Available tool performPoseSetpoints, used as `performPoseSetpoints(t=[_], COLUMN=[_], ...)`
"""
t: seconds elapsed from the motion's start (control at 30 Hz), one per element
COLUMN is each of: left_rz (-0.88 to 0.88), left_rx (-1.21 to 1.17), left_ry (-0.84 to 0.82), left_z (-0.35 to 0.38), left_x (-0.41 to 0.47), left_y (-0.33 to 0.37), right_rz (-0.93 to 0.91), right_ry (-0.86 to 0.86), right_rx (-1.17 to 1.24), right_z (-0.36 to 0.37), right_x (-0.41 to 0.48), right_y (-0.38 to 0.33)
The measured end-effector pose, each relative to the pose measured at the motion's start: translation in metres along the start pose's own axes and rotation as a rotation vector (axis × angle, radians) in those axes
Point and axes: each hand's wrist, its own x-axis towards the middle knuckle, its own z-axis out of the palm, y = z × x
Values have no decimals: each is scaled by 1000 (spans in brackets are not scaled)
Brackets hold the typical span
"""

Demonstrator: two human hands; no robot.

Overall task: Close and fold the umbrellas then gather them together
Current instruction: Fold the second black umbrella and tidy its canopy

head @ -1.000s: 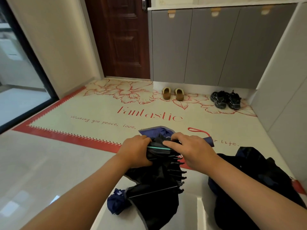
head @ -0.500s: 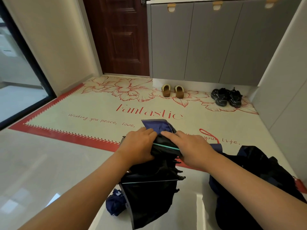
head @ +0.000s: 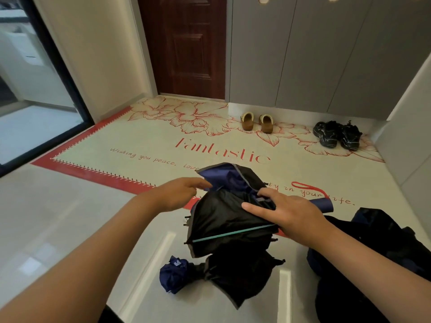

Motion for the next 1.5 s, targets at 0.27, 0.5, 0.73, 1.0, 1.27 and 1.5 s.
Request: performPoseSetpoints(t=[0.27,0.5,0.73,1.0,1.27,1.5], left_rz=[-199,-188,-325,-177,109,26], left_rx=[-203,-422,-529,155,49,-308], left_ry=[-63,-84,-357,-25,440,366], left_z=[17,15,7,-2,-12,-23], left_x=[9,14,8,-6,-19,-19], left_y=[-13,-3,9,7,29,20], right_rz=[-106,-126,-134,-109,-146,-217], right_ry=[-1,-2,3,-65,-65,23], right_rx=[-10,-22,-13,-19,-5,77], right_z=[5,9,8,8,0,-17], right_x=[9,14,14,12,14,15], right_y=[-8,-8,-7,-6,-13,-9])
